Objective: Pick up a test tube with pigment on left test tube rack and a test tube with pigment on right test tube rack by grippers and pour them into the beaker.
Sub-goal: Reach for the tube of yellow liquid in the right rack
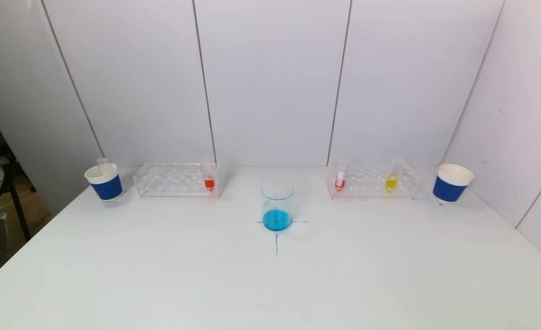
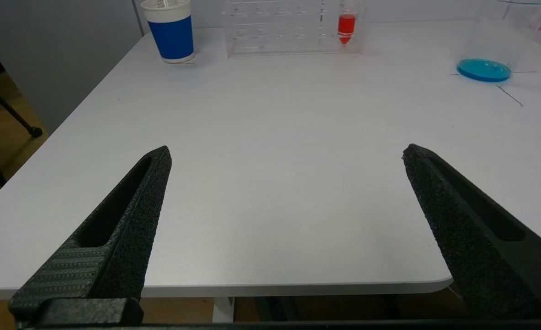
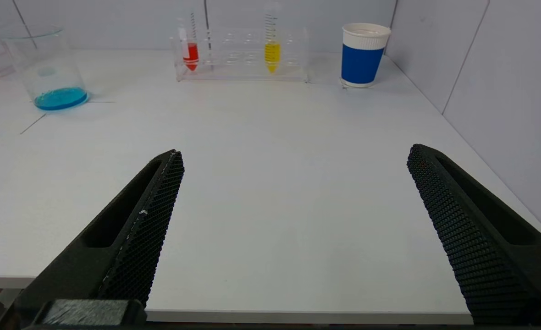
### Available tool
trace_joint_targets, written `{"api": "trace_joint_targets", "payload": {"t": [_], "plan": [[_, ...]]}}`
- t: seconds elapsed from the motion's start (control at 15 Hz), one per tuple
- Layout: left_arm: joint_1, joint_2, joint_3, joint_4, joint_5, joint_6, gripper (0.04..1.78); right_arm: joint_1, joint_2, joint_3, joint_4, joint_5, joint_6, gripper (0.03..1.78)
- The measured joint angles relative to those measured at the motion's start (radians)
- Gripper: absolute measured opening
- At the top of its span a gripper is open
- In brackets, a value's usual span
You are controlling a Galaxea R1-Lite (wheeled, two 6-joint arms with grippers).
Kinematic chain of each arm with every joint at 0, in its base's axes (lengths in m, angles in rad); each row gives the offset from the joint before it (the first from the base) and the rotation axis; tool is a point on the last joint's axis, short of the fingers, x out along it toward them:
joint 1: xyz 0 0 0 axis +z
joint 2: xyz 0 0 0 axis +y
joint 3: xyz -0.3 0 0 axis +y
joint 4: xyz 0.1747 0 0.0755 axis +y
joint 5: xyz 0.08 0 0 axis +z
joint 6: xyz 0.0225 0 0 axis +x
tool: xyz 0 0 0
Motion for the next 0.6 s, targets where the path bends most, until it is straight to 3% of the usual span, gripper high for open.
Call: {"api": "trace_joint_targets", "payload": {"t": [0.27,0.6], "plan": [[0.0,0.0,0.0,0.0,0.001,0.0,1.76,0.0,0.002,-0.046,0.009,0.016,-0.009,1.77],[0.0,0.0,0.0,0.0,0.001,0.0,1.76,0.0,0.166,-0.308,0.007,0.05,-0.017,1.77]]}}
